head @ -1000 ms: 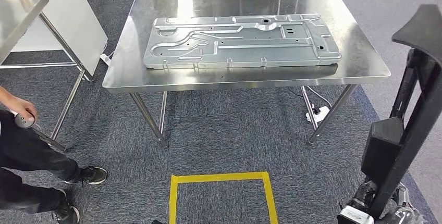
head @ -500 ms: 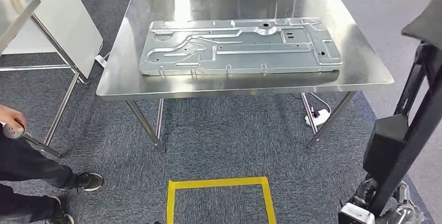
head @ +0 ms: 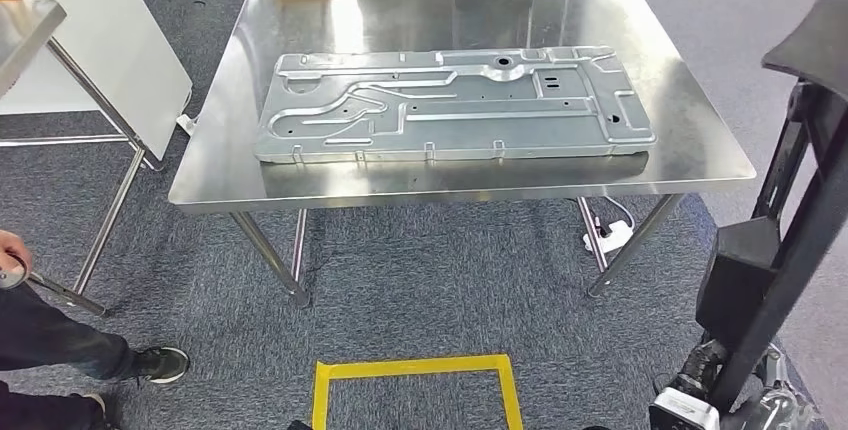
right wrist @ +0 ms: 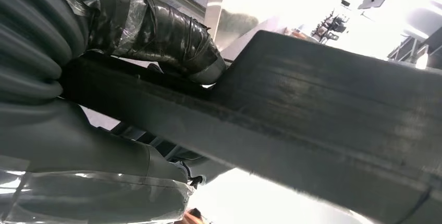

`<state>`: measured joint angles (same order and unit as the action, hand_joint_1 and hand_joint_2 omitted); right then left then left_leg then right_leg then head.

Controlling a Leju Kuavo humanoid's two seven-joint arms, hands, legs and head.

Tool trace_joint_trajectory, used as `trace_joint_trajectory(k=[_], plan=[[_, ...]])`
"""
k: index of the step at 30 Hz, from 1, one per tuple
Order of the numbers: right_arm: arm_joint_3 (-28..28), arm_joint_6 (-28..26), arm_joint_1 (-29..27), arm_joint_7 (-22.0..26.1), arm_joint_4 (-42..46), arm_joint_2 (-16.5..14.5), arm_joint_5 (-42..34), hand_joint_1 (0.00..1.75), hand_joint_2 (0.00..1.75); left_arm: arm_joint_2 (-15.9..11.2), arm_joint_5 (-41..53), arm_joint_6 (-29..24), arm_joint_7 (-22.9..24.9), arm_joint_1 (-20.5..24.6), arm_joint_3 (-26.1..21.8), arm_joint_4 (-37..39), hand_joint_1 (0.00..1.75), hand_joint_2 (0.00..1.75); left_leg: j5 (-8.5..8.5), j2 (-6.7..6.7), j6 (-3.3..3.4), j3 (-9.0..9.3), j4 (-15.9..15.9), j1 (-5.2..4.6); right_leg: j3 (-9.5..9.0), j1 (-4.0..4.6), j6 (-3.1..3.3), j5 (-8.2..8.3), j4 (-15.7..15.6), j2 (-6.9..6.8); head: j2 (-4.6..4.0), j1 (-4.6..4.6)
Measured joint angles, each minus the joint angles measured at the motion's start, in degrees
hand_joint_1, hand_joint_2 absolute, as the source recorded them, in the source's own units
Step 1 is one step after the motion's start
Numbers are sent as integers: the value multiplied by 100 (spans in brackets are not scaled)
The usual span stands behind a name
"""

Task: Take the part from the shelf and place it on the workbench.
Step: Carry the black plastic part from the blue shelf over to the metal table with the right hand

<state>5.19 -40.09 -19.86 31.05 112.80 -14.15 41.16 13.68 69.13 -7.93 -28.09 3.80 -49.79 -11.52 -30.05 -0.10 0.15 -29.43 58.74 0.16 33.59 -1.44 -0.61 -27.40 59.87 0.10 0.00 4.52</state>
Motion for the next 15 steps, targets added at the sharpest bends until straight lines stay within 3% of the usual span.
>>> trace_joint_trajectory(k=[2,4,5,6,7,9,10,12,15], plan=[[-1,0,9,-3,0,1,1,175,175,0,14,1,-1,6,0,0,0,175,-240,1,-53,-204,451,15,-61,-17,68,-26,-35,-15,0,-16],[-1,1,18,-5,-1,2,5,175,175,0,24,2,-1,4,0,0,0,175,-540,1,-83,-671,1260,30,-92,-8,106,-65,-39,-24,0,-27],[-1,1,20,-7,-2,3,7,175,175,0,27,1,-1,-3,0,0,0,175,-587,2,-88,-875,1559,36,-111,-3,113,-86,-39,-20,0,-27],[-1,0,20,-9,-3,4,8,175,175,0,29,1,0,-12,0,0,0,175,-516,2,-85,-989,1661,39,-138,1,112,-111,-38,-13,0,-27],[-1,0,20,-11,-4,5,8,175,175,0,30,0,1,-19,0,0,0,175,-324,2,-74,-985,1525,41,-179,2,105,-140,-38,-3,0,-27],[-1,0,23,-14,-5,8,7,175,175,-1,31,-1,1,-24,0,0,0,175,184,0,-28,-736,805,37,-274,3,76,-209,-40,9,0,-25],[-1,1,28,-15,-6,10,7,175,175,-2,31,-1,1,-23,0,0,0,175,340,0,0,-595,452,23,-304,10,48,-245,-38,15,0,-24],[-1,1,43,-16,-10,16,7,175,175,-4,31,-1,3,-9,0,0,0,175,388,-1,46,-464,126,-11,-315,18,-19,-284,-48,18,0,-25],[-1,0,63,-17,-13,30,14,175,175,-4,36,-1,10,-12,0,0,0,175,362,-6,123,-402,24,-7,-351,18,-124,-325,-60,7,0,-24]])
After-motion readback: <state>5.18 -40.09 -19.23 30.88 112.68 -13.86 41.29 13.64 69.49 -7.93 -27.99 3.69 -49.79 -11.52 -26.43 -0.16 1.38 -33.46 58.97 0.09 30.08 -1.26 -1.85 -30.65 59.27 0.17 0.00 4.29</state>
